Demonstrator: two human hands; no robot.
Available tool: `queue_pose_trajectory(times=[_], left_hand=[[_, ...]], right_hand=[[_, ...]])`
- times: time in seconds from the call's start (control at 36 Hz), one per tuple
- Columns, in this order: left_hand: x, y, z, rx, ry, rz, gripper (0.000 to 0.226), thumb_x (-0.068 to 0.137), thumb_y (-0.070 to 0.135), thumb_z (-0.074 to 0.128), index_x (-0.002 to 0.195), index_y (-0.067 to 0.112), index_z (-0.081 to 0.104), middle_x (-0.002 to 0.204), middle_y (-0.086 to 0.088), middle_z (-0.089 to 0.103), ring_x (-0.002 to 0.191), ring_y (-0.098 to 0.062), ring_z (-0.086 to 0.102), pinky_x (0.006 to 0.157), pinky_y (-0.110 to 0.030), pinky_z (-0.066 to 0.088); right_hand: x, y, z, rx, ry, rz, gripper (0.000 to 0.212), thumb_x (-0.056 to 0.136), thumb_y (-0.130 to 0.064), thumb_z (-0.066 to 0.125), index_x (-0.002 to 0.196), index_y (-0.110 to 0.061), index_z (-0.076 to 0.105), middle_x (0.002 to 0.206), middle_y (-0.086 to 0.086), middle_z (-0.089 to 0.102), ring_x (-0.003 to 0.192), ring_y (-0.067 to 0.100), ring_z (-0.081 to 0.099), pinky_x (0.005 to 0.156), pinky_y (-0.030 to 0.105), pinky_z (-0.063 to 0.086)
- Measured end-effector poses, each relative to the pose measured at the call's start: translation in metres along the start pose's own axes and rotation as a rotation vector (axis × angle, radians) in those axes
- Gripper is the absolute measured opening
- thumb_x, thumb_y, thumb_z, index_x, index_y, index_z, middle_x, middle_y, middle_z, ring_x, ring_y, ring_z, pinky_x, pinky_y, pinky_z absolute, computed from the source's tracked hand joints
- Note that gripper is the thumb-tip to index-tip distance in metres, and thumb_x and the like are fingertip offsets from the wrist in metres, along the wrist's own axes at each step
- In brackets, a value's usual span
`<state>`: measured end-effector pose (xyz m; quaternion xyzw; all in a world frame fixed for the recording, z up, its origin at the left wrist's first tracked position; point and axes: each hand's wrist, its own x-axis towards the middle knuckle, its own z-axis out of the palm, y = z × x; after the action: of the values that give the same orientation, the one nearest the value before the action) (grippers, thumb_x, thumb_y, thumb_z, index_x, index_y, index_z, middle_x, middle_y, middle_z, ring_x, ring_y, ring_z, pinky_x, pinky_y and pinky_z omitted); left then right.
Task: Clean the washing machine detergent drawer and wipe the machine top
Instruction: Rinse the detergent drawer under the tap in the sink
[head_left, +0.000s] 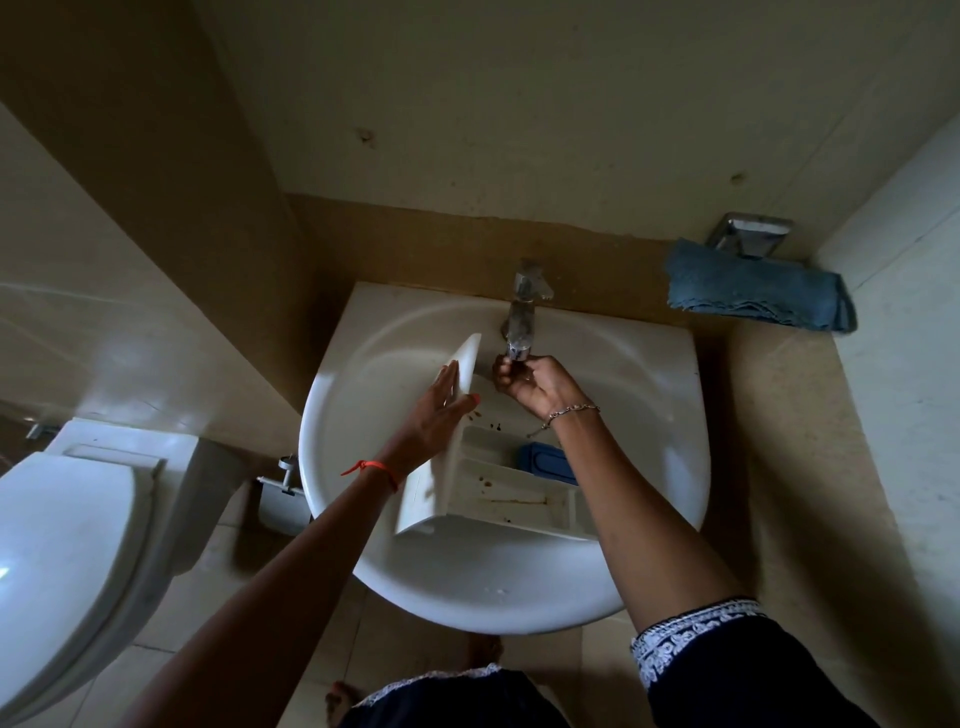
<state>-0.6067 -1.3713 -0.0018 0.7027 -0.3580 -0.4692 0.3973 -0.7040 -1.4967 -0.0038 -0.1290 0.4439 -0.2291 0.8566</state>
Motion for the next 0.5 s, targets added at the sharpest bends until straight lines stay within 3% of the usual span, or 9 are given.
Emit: queue_pose_trajectory(times=[0.06,0.11,0.22,0.31,0.36,0.44,0.5], left_hand=[[0.000,-0.001,0.000,0.002,-0.005,-0.003,0.064,0.097,0.017,0.045,0.150,0.011,0.009,0.157,-0.006,0.010,0.143,-0.018,0.014,0.106,-0.020,0.017],[-0.001,-0.001,0.000,-0.003,-0.002,-0.004,0.065,0.097,0.018,0.046,0.150,0.011,0.009,0.157,-0.006,0.011,0.143,-0.017,0.014,0.102,-0.016,0.017],[-0.001,-0.004,0.000,-0.014,0.008,-0.002,0.064,0.097,0.017,0.046,0.150,0.011,0.010,0.157,-0.008,0.012,0.143,-0.018,0.015,0.100,-0.015,0.018],[-0.001,-0.004,0.001,-0.020,-0.007,0.003,0.065,0.098,0.018,0.045,0.150,0.011,0.008,0.157,-0.005,0.010,0.143,-0.016,0.014,0.097,-0.012,0.017],[-0.001,-0.004,0.002,-0.024,-0.003,0.003,0.065,0.097,0.019,0.045,0.150,0.011,0.008,0.158,-0.004,0.009,0.143,-0.015,0.013,0.098,-0.012,0.016],[-0.001,-0.005,0.002,-0.004,0.019,0.004,0.065,0.097,0.021,0.046,0.150,0.013,0.009,0.158,-0.005,0.008,0.144,-0.016,0.010,0.110,-0.022,0.013],[-0.001,-0.005,0.002,0.007,0.021,0.003,0.066,0.096,0.022,0.047,0.149,0.012,0.010,0.158,-0.005,0.008,0.144,-0.017,0.010,0.112,-0.025,0.013]], right_hand=[[-0.002,0.002,-0.001,-0.049,-0.039,0.033,0.033,0.095,0.002,0.017,0.073,-0.008,0.040,0.068,0.006,0.039,0.059,0.013,0.035,0.055,0.023,0.030],[-0.006,0.005,-0.001,-0.153,-0.075,0.060,0.034,0.096,0.001,0.022,0.072,-0.007,0.044,0.063,0.006,0.050,0.061,0.015,0.043,0.051,0.022,0.039],[-0.018,0.006,-0.003,-0.567,-0.115,0.100,0.030,0.099,-0.006,0.034,0.085,0.000,0.060,0.067,0.010,0.068,0.068,0.020,0.063,0.056,0.027,0.057],[-0.021,-0.001,-0.004,-0.834,0.023,0.001,0.030,0.098,-0.006,0.037,0.080,0.001,0.060,0.075,0.014,0.065,0.067,0.022,0.062,0.066,0.032,0.054],[-0.018,-0.007,-0.005,-0.748,0.102,-0.066,0.030,0.098,-0.005,0.036,0.078,0.002,0.057,0.070,0.014,0.063,0.063,0.021,0.061,0.064,0.031,0.054],[-0.012,-0.016,-0.005,-0.375,0.100,-0.047,0.027,0.097,0.000,0.031,0.080,0.004,0.052,0.054,0.013,0.063,0.062,0.023,0.060,0.054,0.032,0.055],[-0.008,-0.019,-0.003,-0.166,0.088,-0.046,0.025,0.096,0.002,0.029,0.083,0.005,0.051,0.072,0.021,0.063,0.073,0.028,0.058,0.064,0.037,0.056]])
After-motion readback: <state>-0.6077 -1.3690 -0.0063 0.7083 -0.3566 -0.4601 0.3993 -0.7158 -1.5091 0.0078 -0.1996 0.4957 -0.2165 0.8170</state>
